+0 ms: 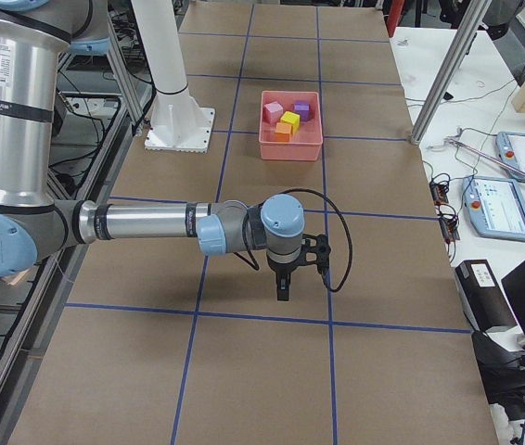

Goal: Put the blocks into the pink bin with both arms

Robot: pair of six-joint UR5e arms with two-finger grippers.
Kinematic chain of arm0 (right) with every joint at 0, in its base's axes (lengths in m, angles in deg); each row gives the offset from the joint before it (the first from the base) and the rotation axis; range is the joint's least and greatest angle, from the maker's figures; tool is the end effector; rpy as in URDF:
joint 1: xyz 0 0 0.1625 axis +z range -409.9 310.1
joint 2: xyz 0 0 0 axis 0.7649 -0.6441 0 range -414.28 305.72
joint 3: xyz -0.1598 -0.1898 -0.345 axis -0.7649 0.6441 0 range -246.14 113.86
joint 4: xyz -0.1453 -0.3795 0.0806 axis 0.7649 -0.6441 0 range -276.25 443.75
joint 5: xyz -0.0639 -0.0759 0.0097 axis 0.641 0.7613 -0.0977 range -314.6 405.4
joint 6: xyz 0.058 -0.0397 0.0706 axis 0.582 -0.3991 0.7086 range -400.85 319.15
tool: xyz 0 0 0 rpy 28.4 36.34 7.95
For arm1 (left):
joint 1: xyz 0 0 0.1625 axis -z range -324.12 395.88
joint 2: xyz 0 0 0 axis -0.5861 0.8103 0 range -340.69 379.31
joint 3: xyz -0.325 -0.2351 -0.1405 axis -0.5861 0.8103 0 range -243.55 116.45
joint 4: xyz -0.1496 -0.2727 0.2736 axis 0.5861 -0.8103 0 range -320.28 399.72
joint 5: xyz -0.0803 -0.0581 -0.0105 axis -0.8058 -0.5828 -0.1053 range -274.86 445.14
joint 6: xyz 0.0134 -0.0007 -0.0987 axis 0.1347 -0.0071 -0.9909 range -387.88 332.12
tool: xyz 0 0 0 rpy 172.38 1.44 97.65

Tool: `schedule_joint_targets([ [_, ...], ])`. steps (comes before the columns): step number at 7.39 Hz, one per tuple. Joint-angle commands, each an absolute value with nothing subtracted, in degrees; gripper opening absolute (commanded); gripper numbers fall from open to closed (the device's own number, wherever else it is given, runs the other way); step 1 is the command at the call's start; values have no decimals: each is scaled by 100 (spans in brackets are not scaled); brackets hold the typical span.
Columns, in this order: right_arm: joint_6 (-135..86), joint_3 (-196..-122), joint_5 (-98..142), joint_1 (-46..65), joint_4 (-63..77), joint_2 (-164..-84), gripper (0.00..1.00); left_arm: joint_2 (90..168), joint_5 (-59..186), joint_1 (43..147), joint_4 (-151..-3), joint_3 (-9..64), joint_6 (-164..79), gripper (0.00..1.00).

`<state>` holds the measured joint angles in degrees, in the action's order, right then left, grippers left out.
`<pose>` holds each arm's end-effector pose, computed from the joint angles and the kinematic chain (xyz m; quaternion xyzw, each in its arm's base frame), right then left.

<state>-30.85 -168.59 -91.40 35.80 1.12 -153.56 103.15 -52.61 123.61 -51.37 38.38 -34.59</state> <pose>0.0280 -0.4369 0.6089 0.0344 -0.4028 0.0090 0.9146 -0.0416 -0.4536 0.6003 0.0228 0.4071 -0.0112 0.9130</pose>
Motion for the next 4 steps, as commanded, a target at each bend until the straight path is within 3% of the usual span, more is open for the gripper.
schedule_joint_targets([
  [1, -3119, -16879, -9110, 3588, 122, -15333, 100, 10377, -5241, 12377, -5142, 3701, -3525, 100],
  [4, -3119, -16853, -9101, 3588, 288, -15307, 100, 10412, -5241, 12386, -5142, 3717, -3535, 100],
])
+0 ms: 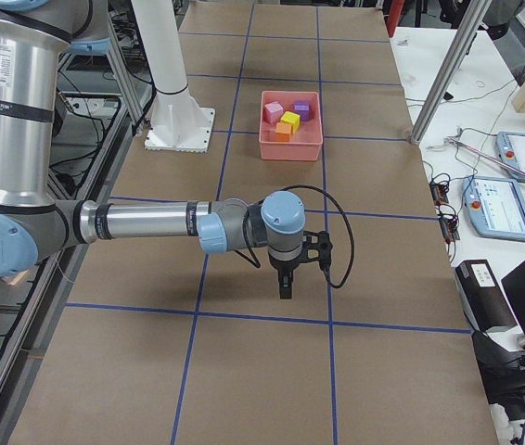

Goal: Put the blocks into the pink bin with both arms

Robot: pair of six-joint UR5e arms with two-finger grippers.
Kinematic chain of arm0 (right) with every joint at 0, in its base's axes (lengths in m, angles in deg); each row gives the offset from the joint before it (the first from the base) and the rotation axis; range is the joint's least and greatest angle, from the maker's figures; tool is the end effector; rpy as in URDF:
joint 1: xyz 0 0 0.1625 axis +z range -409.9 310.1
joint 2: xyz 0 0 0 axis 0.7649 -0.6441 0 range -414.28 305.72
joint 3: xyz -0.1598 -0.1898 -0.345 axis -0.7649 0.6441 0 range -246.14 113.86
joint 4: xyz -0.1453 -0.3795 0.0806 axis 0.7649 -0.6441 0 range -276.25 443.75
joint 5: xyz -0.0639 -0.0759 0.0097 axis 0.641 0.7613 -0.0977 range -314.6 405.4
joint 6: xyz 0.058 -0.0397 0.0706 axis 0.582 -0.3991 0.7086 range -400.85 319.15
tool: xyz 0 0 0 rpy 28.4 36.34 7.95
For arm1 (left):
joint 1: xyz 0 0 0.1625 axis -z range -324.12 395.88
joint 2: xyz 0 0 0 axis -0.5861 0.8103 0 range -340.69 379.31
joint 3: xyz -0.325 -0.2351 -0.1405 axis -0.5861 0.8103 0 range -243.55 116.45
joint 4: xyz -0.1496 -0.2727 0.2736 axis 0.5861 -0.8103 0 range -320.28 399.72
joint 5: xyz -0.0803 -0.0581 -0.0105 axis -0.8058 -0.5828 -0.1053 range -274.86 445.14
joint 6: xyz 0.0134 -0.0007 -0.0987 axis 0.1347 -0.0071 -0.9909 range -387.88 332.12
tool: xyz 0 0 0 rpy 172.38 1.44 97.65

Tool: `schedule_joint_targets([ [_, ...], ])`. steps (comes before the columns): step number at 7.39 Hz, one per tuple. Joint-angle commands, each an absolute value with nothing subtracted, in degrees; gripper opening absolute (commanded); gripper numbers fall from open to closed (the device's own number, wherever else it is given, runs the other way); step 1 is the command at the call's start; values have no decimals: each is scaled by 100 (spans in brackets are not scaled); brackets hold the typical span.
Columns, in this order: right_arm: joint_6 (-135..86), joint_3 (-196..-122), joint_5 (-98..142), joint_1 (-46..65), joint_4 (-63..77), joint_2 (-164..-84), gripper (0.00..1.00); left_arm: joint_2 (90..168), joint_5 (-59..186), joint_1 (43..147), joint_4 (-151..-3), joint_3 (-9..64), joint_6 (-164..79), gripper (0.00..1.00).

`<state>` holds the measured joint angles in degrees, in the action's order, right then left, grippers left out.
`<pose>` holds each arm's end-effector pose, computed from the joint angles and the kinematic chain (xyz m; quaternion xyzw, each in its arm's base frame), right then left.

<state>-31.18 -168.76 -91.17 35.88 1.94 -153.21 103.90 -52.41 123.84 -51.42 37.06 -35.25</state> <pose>0.0286 -0.4403 0.6035 0.0468 -0.4017 0.0026 0.9146 -0.0435 -0.4589 0.6059 0.0173 0.4054 -0.0202 0.9138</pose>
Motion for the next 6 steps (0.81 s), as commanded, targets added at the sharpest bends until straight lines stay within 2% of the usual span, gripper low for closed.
schedule_joint_targets([
  [1, -3119, -16836, -9092, 3588, 289, -15307, 100, 10412, -5241, 12386, -5134, 3735, -3535, 100],
  [6, -3119, -16862, -9092, 3588, 289, -15359, 100, 10421, -5232, 12386, -5142, 3753, -3508, 100],
])
